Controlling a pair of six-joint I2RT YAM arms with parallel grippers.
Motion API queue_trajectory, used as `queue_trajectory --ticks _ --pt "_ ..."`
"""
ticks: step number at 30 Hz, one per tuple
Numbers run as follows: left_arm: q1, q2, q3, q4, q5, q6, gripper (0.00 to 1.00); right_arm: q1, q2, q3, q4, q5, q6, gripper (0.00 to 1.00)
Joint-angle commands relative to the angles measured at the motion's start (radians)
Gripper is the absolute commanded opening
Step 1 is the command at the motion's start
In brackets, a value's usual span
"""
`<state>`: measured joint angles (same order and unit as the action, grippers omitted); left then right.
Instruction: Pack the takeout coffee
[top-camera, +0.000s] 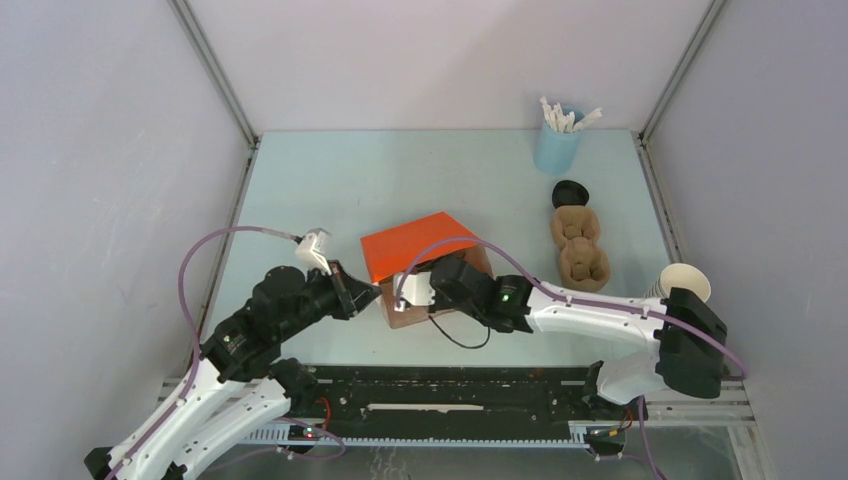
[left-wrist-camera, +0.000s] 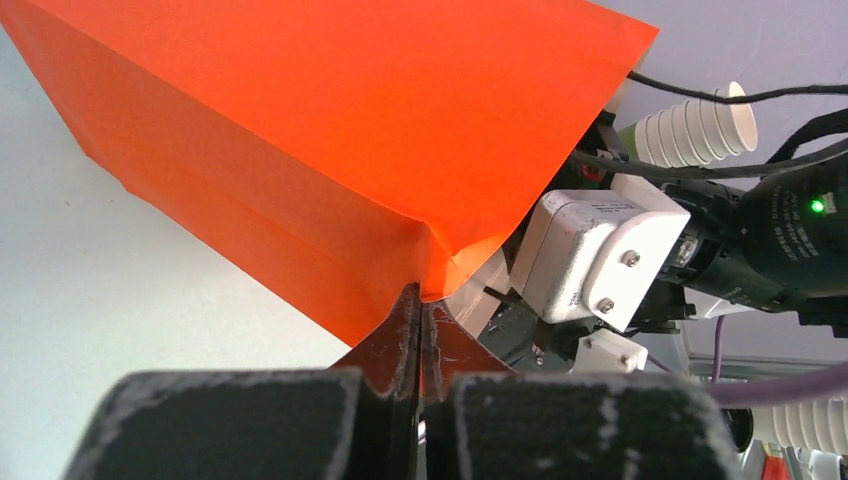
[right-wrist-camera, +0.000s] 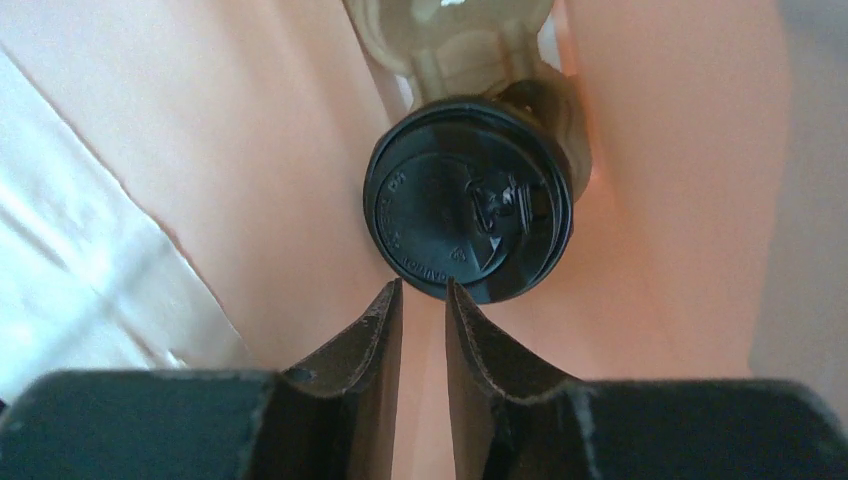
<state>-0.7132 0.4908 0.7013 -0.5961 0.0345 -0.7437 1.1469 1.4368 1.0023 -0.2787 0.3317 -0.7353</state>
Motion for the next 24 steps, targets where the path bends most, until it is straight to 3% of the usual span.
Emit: queue_trajectory --ticks 1,9,24 --pt "-0.003 -0.001 0.069 0.012 0.021 -0.007 0.00 -0.032 -0.064 -0.054 0.070 -0.044 -0.097 0.30" --pt "-0.003 0.002 0.092 0.012 0.053 -0.010 0.00 -0.038 -0.060 -0.054 0.099 -0.106 -0.155 0.29" --pt "-0.002 -0.002 0.106 -0.008 0.099 -0.032 0.00 -0.013 -0.063 -0.047 0.120 -0.082 -0.206 0.28"
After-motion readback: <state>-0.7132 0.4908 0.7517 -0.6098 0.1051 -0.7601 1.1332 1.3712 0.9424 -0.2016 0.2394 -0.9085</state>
